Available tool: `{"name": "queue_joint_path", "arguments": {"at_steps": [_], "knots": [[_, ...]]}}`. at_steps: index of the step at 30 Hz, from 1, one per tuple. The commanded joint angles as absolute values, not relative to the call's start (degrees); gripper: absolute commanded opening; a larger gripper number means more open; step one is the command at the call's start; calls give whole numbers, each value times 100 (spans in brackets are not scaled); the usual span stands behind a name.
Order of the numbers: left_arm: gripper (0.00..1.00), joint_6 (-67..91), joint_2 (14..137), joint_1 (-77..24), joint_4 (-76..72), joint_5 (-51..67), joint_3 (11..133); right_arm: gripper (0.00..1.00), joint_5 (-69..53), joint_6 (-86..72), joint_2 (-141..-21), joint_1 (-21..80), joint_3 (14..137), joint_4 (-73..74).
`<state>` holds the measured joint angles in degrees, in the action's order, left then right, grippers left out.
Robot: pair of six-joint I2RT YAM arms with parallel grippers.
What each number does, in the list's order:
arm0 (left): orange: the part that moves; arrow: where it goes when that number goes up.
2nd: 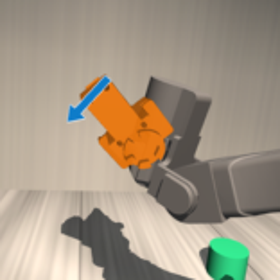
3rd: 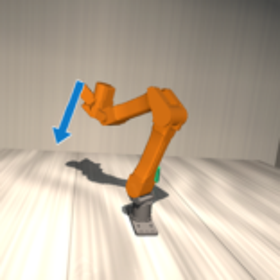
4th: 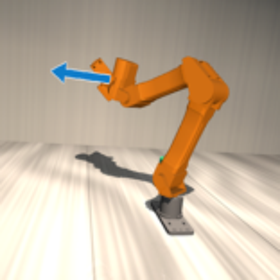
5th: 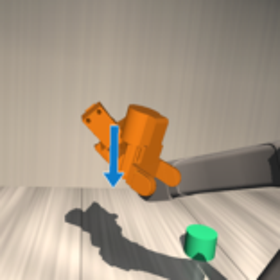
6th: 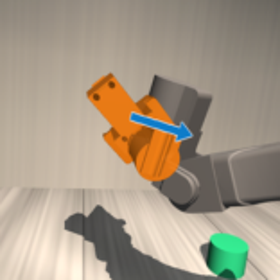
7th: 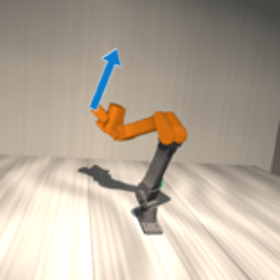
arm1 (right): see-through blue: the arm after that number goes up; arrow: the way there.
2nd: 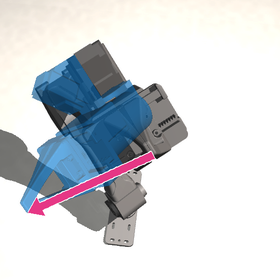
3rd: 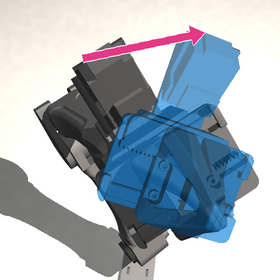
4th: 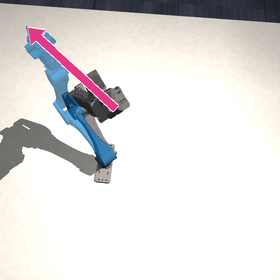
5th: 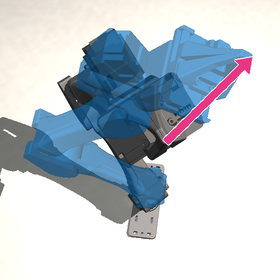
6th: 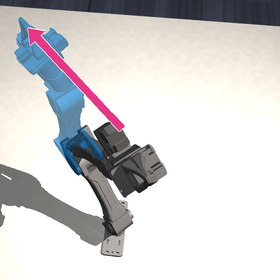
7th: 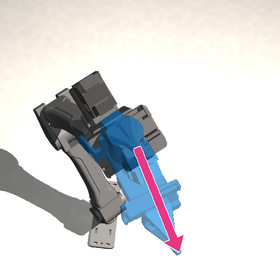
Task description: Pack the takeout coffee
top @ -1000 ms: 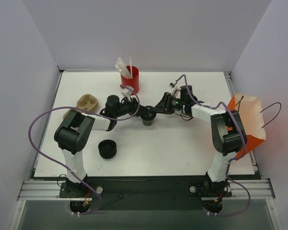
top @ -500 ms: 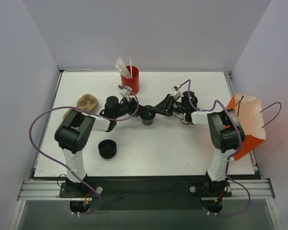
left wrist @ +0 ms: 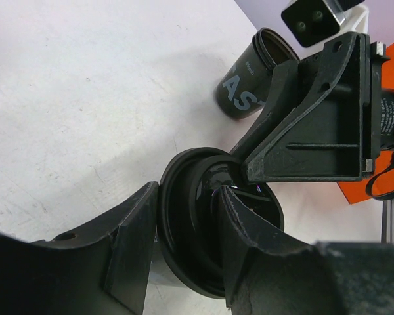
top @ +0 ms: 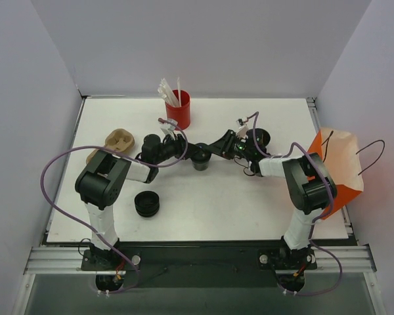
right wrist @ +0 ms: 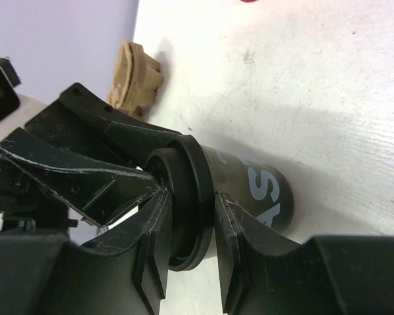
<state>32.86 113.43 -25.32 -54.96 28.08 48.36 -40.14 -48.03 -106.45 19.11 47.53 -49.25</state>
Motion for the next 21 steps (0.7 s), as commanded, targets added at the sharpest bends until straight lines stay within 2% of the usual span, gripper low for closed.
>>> {"name": "queue_joint_path", "arguments": {"at_steps": [1,4,8,12,15,18,19,21], "knots": [[47,2575,12498,-2795,-2601,2461,4157,19,-4689,-5166,-11391,2453,3885,-4987],[47,2637,12551,-2795,-2707,2505,4148,20,-5061,-5703,-11066,2364,3902,-5439],[47,2619,12489,-2795,-2690,2479,4122,23,-5176,-5704,-10679,2522,3929,-5352],[47,2672,12524,-2804,-2742,2496,4131,26,-5405,-6379,-10993,2531,3937,-6300],[47,2681,12612,-2812,-2751,2505,4140,29,-5327,-6513,-11249,2549,3990,-6399],[47,2646,12578,-2795,-2690,2496,4148,37,-5326,-6364,-11163,2488,4086,-6049],[47,2637,12551,-2786,-2629,2487,4157,42,-5317,-6320,-11049,2357,4096,-5942],[47,2610,12446,-2786,-2549,2479,4166,45,-5274,-6040,-10594,2163,4279,-5496]]}}
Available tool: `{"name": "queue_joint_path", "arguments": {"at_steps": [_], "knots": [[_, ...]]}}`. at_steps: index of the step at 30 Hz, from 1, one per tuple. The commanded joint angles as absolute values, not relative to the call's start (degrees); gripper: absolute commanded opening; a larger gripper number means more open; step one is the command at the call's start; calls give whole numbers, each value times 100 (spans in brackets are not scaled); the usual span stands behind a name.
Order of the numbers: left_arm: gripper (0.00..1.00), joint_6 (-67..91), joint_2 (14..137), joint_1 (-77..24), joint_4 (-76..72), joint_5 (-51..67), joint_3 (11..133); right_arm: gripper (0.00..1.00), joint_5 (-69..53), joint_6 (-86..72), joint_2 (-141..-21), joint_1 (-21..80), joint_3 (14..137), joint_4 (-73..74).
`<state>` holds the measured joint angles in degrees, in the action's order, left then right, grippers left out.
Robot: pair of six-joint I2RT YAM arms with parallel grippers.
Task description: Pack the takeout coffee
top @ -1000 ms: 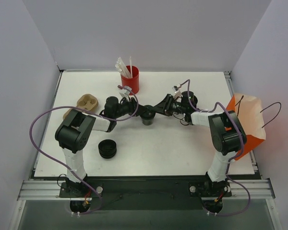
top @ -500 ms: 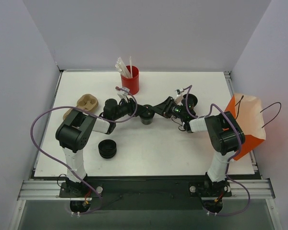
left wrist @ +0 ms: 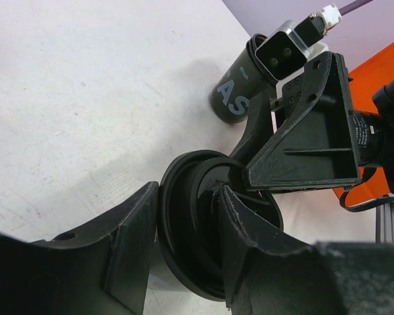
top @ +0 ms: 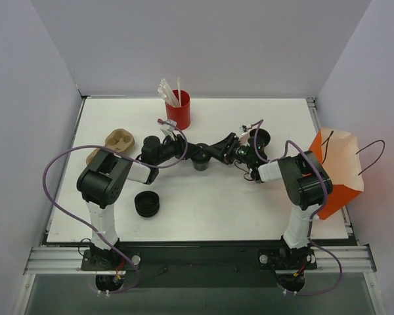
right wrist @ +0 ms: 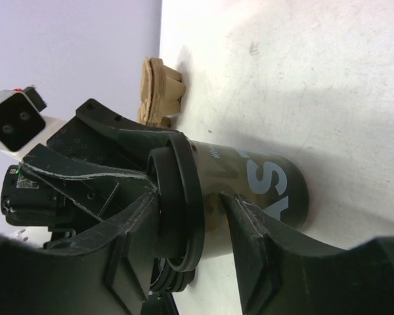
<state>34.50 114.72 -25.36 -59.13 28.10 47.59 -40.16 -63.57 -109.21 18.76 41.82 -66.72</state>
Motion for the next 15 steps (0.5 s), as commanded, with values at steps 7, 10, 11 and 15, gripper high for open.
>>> {"name": "queue_joint_path", "arguments": {"at_steps": [7,10,11,15], "knots": [[47,2584,12331,-2751,-2400,2443,4175,46,-5019,-4563,-9695,1705,5263,-2727],[47,2610,12331,-2733,-2382,2417,4175,43,-5010,-4342,-9659,1696,5449,-2224],[47,2610,12331,-2733,-2391,2426,4175,41,-4984,-4316,-9668,1696,5475,-2154],[46,2610,12305,-2716,-2373,2443,4192,37,-4580,-3921,-9633,1740,5572,-1583]]}}
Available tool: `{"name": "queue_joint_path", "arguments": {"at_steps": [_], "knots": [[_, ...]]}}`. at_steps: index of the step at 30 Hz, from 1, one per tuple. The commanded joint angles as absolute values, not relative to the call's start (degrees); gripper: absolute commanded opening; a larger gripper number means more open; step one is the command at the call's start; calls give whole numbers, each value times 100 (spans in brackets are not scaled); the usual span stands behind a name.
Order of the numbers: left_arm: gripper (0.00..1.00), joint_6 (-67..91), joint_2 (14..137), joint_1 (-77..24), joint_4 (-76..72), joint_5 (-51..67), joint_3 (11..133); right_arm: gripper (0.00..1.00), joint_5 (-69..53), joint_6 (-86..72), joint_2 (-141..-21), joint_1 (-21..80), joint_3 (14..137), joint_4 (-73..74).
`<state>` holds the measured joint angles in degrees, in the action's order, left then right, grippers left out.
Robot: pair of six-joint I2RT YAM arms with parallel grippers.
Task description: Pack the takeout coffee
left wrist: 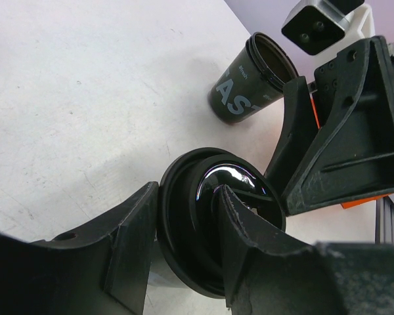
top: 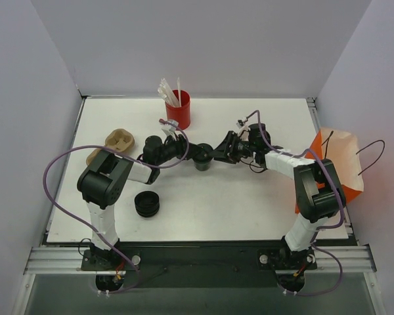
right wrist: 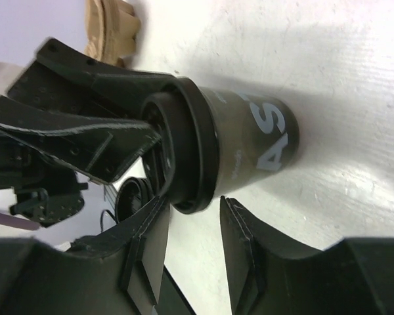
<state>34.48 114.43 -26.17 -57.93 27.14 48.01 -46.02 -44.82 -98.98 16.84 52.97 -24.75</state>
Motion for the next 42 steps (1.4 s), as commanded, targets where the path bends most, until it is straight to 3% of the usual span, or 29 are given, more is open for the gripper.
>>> {"name": "queue_joint_path", "arguments": {"at_steps": [1,11,19,42], "knots": [[46,2593,12313,-2716,-2338,2443,4210,36,-4536,-3842,-9633,1740,5581,-1460],[46,2610,12358,-2716,-2356,2426,4201,30,-4079,-3946,-9529,1872,5247,-1802],[46,2593,12366,-2689,-2364,2426,4201,30,-3235,-3332,-9053,1872,5879,-441],[45,2637,12401,-2681,-2487,2452,4184,25,-2312,-3120,-9791,2496,6838,475]]}}
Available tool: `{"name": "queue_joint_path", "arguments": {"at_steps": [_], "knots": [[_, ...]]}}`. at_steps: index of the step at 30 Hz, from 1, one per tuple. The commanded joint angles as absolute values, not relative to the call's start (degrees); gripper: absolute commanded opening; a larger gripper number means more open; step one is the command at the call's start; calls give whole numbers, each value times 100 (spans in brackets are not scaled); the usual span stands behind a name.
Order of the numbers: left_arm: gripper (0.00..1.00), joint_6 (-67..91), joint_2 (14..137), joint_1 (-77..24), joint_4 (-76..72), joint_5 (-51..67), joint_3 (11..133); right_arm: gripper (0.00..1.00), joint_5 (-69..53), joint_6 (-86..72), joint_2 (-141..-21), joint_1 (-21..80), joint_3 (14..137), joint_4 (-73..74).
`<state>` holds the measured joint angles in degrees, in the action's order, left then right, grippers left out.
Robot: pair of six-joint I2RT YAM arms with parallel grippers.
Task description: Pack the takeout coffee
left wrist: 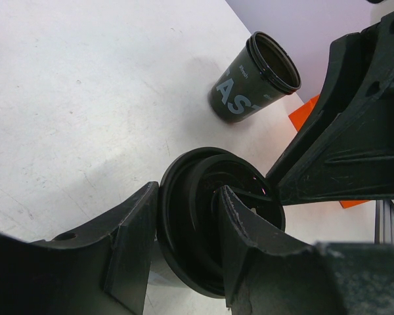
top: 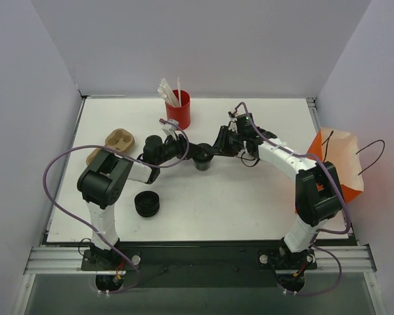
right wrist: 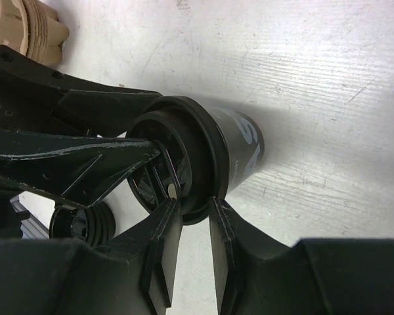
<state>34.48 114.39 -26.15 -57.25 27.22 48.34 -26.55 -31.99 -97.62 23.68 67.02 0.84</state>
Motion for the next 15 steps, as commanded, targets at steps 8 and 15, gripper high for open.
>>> {"name": "queue_joint_path", "arguments": {"at_steps": [8,15], "knots": [[45,2637,12401,-2672,-2522,2478,4166,28,-2057,-3146,-9422,2505,6882,632],[45,2637,12375,-2672,-2522,2487,4166,28,-1846,-3155,-9474,2496,6952,853]]}}
